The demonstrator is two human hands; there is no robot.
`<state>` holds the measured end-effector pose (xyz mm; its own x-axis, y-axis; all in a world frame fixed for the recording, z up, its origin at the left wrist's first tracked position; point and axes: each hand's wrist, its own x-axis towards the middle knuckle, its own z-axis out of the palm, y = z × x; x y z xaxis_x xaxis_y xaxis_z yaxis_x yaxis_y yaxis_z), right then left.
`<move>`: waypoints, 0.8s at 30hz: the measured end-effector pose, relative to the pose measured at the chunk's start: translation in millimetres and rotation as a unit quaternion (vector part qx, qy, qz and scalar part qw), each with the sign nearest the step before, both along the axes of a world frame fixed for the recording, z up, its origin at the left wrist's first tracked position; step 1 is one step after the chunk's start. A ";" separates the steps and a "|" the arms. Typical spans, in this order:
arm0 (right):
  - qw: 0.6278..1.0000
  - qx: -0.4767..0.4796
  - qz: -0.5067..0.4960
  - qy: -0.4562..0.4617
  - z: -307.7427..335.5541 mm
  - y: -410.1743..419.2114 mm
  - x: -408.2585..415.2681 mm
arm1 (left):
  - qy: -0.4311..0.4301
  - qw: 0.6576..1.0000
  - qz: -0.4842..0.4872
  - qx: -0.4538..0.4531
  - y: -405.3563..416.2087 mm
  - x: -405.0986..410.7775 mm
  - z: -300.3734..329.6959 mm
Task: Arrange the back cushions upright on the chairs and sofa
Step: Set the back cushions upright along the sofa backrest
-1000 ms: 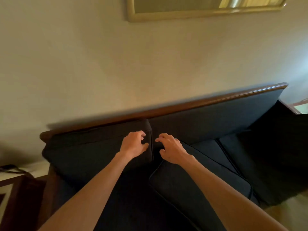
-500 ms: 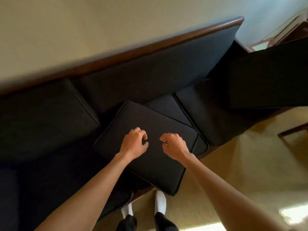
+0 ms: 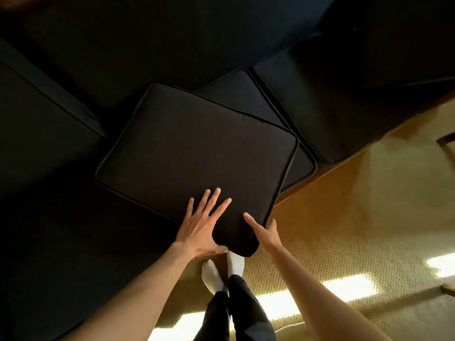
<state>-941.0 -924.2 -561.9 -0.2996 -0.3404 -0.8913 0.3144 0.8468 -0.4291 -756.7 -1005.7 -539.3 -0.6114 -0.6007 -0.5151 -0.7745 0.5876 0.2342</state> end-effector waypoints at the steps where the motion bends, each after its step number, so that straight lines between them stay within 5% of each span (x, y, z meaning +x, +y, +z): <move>1: 0.999 -0.007 -0.024 -0.033 -5.4 2.1 2.3 | 0.002 1.000 0.001 -0.008 2.1 0.2 -5.3; 5: 0.991 -0.032 -0.066 -0.110 -16.4 7.1 7.3 | 0.020 0.999 0.003 -0.027 6.1 1.7 -15.1; 15: 0.994 0.040 -0.021 -0.097 11.2 -8.1 5.5 | 0.064 0.998 -0.002 0.010 -2.6 18.4 2.9; 24: 0.996 0.043 0.054 -0.059 107.3 -30.7 4.6 | 0.104 0.993 -0.003 0.055 -37.0 37.8 93.5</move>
<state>-936.4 -954.9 -454.6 -0.1575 -0.2852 -0.9454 0.2633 0.9106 -0.3186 -718.8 -1042.8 -445.8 -0.7148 -0.5436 -0.4399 -0.6993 0.5538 0.4520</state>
